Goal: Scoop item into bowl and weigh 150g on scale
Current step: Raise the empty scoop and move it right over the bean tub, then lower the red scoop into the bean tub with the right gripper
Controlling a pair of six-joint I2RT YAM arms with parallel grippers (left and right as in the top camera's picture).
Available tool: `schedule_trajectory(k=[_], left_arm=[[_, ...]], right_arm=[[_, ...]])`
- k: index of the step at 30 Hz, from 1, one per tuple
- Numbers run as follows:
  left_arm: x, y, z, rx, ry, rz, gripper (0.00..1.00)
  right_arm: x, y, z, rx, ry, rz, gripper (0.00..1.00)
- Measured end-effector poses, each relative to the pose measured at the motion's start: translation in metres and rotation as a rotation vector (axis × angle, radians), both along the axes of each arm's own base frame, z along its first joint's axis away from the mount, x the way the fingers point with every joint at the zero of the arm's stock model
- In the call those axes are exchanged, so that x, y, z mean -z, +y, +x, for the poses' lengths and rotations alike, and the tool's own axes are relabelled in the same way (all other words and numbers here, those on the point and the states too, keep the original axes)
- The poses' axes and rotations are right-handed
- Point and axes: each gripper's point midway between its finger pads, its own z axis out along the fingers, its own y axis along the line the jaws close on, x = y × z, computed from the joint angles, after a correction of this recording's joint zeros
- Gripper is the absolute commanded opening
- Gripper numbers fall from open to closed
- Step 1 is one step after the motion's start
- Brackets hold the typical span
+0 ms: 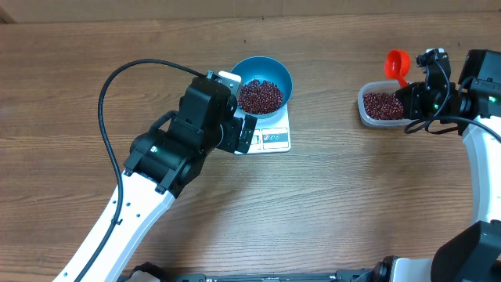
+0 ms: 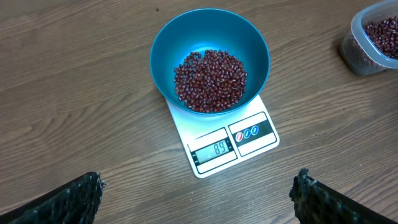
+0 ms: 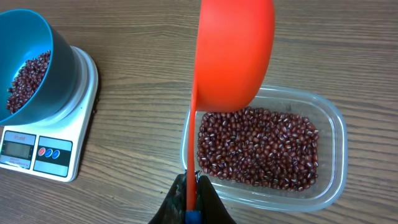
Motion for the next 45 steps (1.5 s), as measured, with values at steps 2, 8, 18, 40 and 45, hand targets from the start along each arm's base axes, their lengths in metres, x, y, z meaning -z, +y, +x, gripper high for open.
schedule_trajectory(k=[2, 8, 18, 40, 45], left_arm=[[0.000, 0.000, 0.000, 0.000, 0.000, 0.000, 0.99], [0.000, 0.000, 0.000, 0.000, 0.000, 0.000, 1.00], [0.000, 0.000, 0.000, 0.000, 0.000, 0.000, 1.00], [0.000, 0.000, 0.000, 0.000, 0.000, 0.000, 0.99], [0.000, 0.000, 0.000, 0.000, 0.000, 0.000, 0.99]], right_arm=[[0.000, 0.000, -0.001, 0.002, 0.004, 0.003, 0.04], [0.004, -0.009, -0.002, 0.037, 0.023, -0.042, 0.04], [0.010, -0.015, -0.007, 0.060, 0.056, -0.073, 0.04], [0.010, -0.015, -0.007, 0.060, 0.059, -0.073, 0.04], [0.010, -0.015, -0.007, 0.060, 0.059, -0.073, 0.04]])
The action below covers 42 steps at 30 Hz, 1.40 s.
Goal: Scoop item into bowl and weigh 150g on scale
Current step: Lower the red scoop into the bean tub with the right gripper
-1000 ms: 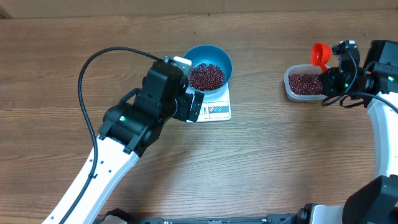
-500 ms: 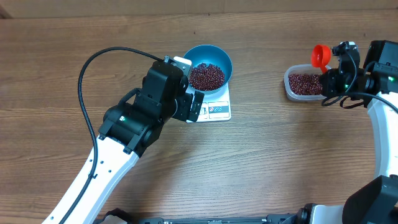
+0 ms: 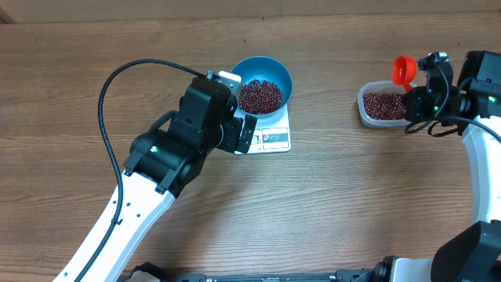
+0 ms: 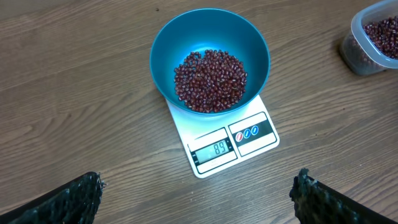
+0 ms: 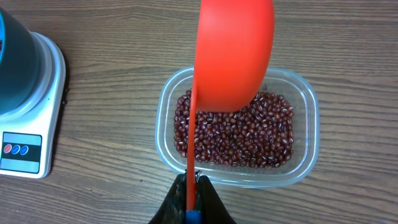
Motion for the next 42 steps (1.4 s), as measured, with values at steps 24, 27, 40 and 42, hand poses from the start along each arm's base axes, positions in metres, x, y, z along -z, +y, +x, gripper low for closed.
schedule_trajectory(k=[24, 27, 40, 42], left_arm=[[0.000, 0.000, 0.000, 0.000, 0.000, 0.000, 1.00], [0.000, 0.000, 0.000, 0.000, 0.000, 0.000, 1.00], [0.000, 0.000, 0.000, 0.000, 0.000, 0.000, 0.99], [0.000, 0.000, 0.000, 0.000, 0.000, 0.000, 1.00]], right_arm=[[0.002, -0.001, -0.002, 0.003, 0.011, -0.003, 0.04], [0.004, -0.002, -0.002, 0.006, 0.020, -0.006, 0.04], [0.012, -0.005, -0.012, 0.025, 0.077, -0.025, 0.04], [0.012, -0.005, -0.012, 0.025, 0.077, -0.024, 0.04]])
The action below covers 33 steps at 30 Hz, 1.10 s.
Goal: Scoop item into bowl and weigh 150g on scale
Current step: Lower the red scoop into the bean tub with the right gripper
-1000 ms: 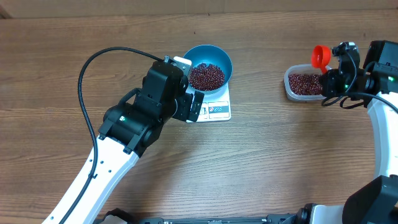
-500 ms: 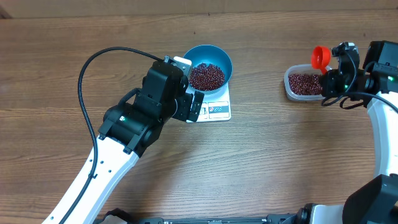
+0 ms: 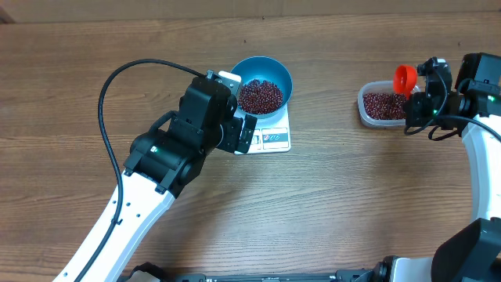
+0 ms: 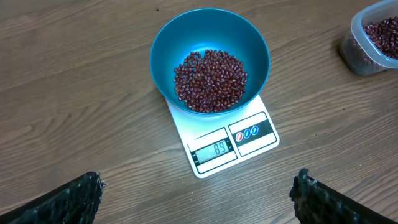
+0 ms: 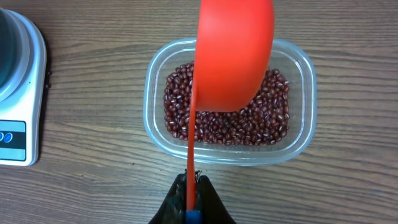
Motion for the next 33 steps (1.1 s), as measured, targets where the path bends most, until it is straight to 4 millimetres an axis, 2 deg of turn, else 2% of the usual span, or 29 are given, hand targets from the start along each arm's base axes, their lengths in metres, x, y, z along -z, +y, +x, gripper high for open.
schedule_trajectory(k=[5, 10, 13, 19, 22, 33], left_arm=[[0.000, 0.000, 0.000, 0.000, 0.000, 0.000, 1.00], [0.000, 0.000, 0.000, 0.000, 0.000, 0.000, 0.99], [0.000, 0.000, 0.000, 0.000, 0.000, 0.000, 0.99], [0.000, 0.000, 0.000, 0.000, 0.000, 0.000, 0.99], [0.000, 0.000, 0.000, 0.000, 0.000, 0.000, 0.99], [0.000, 0.000, 0.000, 0.000, 0.000, 0.000, 1.00]], right_arm=[[0.001, 0.000, -0.001, 0.000, 0.005, 0.001, 0.04], [0.019, 0.003, -0.011, 0.001, 0.048, 0.012, 0.04], [0.025, 0.003, -0.014, 0.004, 0.065, 0.015, 0.09], [0.025, 0.003, -0.013, 0.006, 0.061, 0.013, 0.11], [0.025, 0.003, -0.013, 0.003, 0.059, 0.011, 0.04], [0.025, 0.003, -0.013, 0.006, 0.059, 0.012, 0.04]])
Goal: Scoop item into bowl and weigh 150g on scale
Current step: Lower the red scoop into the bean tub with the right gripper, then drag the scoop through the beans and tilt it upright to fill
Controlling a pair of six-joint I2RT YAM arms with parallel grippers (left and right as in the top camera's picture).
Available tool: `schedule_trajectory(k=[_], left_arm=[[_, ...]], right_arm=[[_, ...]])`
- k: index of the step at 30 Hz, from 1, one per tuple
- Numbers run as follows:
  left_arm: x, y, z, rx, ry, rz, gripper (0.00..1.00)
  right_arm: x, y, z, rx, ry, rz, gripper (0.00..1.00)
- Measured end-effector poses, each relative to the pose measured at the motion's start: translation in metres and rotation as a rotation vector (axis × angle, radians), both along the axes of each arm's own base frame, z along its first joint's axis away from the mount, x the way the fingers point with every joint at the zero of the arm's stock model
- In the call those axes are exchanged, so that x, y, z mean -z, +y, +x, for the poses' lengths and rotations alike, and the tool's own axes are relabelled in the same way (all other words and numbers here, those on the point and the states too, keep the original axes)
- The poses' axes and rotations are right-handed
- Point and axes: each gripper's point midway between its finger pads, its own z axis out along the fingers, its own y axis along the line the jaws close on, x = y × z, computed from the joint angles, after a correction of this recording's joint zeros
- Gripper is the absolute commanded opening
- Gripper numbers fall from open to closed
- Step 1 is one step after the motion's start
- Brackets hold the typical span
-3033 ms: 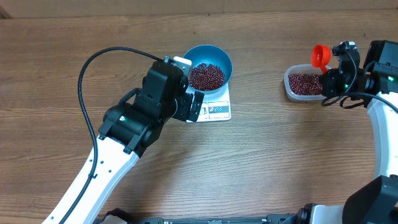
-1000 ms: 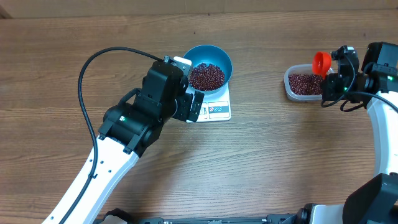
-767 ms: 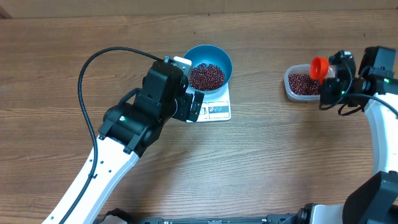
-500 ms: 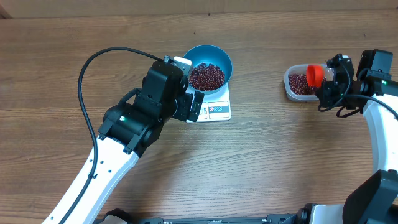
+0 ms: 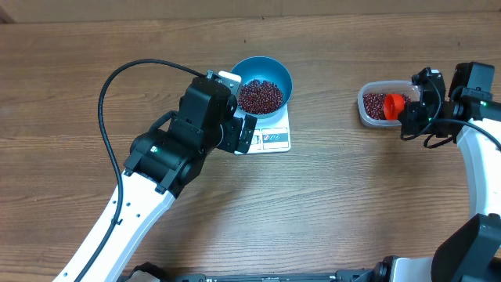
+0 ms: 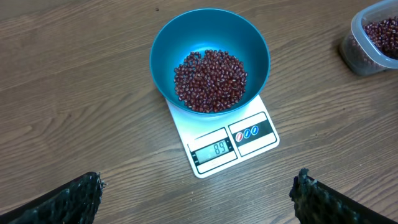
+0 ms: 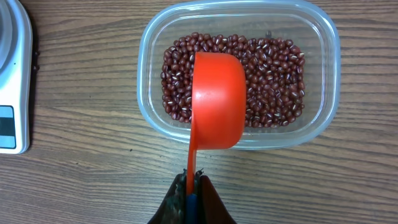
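A blue bowl point(image 6: 209, 59) of red beans stands on the white scale point(image 6: 224, 146), whose display reads 89. My left gripper point(image 6: 198, 196) hangs open above the table in front of the scale, nothing between its fingers. At the right, my right gripper point(image 7: 192, 190) is shut on the handle of an orange scoop point(image 7: 217, 109). The scoop's cup is low over the clear tub of red beans point(image 7: 314, 81), its rounded back toward the camera. Overhead, the scoop point(image 5: 394, 105) shows inside the tub point(image 5: 374, 103).
Brown wooden table point(image 5: 337, 204) all round. The left arm's black cable point(image 5: 109, 102) loops over the table left of the scale. The scale's corner point(image 7: 12, 74) shows at the left edge of the right wrist view.
My right gripper has lowered the scoop from above the tub down to the beans, and the tub sits higher in the wrist view. Left arm, bowl and scale reading are unchanged.
The right gripper held the scoop raised near the tub's left side, with the bowl and scale in its view. Then it stood over the tub, further from the scale each time. Now the scoop is down at the beans. The scale read 89 throughout.
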Motion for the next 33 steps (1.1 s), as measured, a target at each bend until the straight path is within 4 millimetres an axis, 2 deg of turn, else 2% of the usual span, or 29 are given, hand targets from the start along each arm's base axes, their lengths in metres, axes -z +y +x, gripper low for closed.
schedule_trajectory(k=[7, 16, 22, 27, 33], left_arm=[[0.000, 0.000, 0.000, 0.000, 0.000, 0.000, 1.00], [0.000, 0.000, 0.000, 0.000, 0.000, 0.000, 1.00], [0.000, 0.000, 0.000, 0.000, 0.000, 0.000, 1.00], [0.000, 0.000, 0.000, 0.000, 0.000, 0.000, 1.00], [0.000, 0.000, 0.000, 0.000, 0.000, 0.000, 1.00]], right_arm=[[-0.002, -0.001, 0.004, 0.000, -0.017, -0.005, 0.04], [-0.010, -0.006, 0.020, 0.001, -0.094, -0.030, 0.04], [-0.011, -0.017, 0.023, 0.027, -0.100, -0.085, 0.04], [-0.003, -0.023, 0.022, 0.041, -0.074, -0.111, 0.04], [0.019, -0.025, 0.023, 0.043, -0.015, -0.104, 0.04]])
